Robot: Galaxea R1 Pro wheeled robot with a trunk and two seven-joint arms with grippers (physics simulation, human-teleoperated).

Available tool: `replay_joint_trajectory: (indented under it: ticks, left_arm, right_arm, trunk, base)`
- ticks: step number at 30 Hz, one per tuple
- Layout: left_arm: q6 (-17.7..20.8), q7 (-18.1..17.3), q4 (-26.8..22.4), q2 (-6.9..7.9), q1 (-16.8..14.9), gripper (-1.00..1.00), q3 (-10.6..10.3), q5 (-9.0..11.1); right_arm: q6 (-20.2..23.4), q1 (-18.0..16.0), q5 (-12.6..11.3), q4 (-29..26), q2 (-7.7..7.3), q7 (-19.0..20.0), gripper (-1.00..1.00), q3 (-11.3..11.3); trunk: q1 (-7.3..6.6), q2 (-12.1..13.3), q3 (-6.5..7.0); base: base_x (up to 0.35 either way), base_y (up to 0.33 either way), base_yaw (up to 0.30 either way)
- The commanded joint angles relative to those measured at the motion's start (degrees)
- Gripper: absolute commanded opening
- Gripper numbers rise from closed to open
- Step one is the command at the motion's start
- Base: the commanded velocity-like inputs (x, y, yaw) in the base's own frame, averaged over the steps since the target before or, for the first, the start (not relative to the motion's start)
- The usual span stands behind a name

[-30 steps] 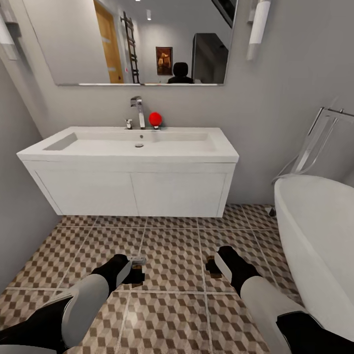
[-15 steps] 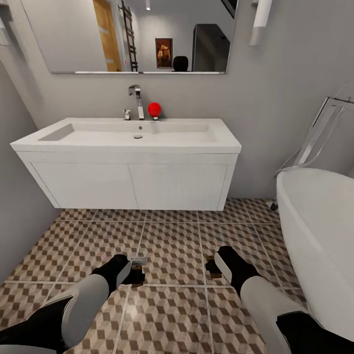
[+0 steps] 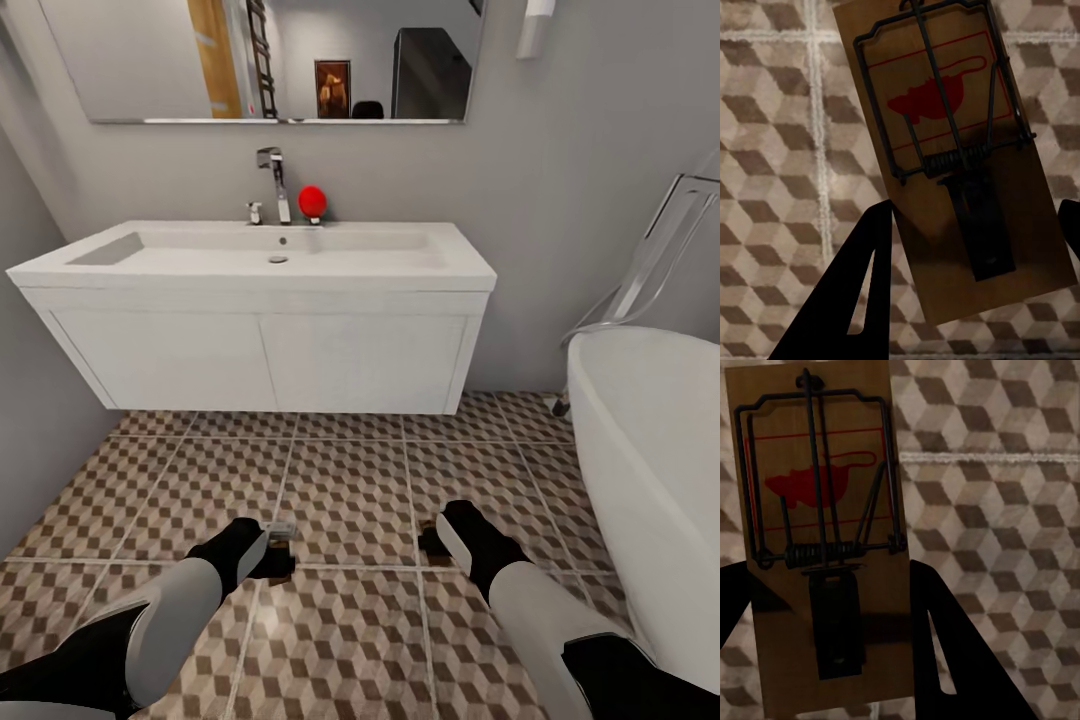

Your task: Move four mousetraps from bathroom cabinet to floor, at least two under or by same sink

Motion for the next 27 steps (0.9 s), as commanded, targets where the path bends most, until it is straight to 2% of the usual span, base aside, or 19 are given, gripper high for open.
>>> replay_joint_trajectory:
  ticks: [1,27]
  left_arm:
    - [0.3,0.1,-0.1,-0.05,0.0,-1.0,0.5,-0.3]
    - [0.2,0.1,0.2,-0.75,0.0,-1.0,0.5,-0.4]
  right_arm:
    - [0.2,0.0,-0.8,-0.1,-0.03,-0.6,-1.0,0.4]
    - [0.2,0.0,-0.8,-0.1,-0.04,-0.6,-1.0,0.5]
  trunk:
    - [0.21,-0.4,-0.33]
    - [5.92,-10.9,-7.46]
  base:
    - [0.0,0.0,0.0]
    - [0.0,0.0,0.0]
